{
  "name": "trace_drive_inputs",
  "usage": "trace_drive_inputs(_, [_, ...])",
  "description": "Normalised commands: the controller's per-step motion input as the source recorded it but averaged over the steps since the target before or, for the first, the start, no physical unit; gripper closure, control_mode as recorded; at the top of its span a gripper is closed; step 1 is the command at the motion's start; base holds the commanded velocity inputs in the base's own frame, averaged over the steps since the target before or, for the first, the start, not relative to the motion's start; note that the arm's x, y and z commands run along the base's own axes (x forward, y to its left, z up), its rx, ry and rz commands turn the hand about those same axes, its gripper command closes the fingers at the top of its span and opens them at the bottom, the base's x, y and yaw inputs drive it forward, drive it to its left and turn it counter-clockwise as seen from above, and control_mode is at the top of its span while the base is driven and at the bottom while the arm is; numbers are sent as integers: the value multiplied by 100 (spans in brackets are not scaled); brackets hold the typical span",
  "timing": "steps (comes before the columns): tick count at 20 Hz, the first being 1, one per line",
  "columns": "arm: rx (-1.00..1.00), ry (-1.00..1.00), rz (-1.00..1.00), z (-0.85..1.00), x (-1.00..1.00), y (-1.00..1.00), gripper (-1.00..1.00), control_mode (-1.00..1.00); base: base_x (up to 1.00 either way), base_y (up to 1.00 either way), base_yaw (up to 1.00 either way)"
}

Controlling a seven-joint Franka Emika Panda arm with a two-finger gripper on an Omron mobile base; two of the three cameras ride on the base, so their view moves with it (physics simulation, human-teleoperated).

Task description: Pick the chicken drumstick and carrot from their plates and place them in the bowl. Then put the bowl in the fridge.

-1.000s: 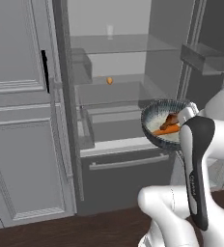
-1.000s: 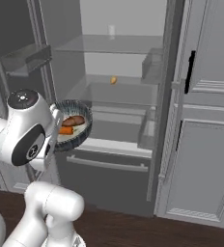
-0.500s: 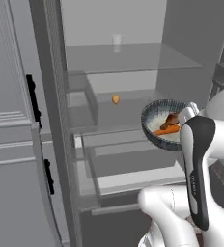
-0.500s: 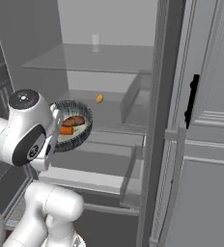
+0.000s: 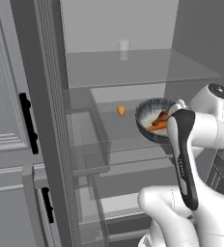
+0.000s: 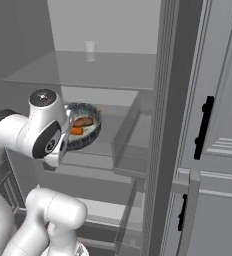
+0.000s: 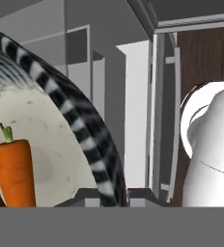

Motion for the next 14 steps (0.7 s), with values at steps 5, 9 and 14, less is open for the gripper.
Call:
trace_drive_inputs(5, [0, -10, 1, -68, 78, 0, 100, -100, 0, 0, 0])
trace_drive_inputs(9, [0, -5, 2, -62, 86, 0, 100, -100, 0, 0, 0])
trace_drive_inputs(14, [0, 2, 0, -39, 88, 0, 100, -100, 0, 0, 0])
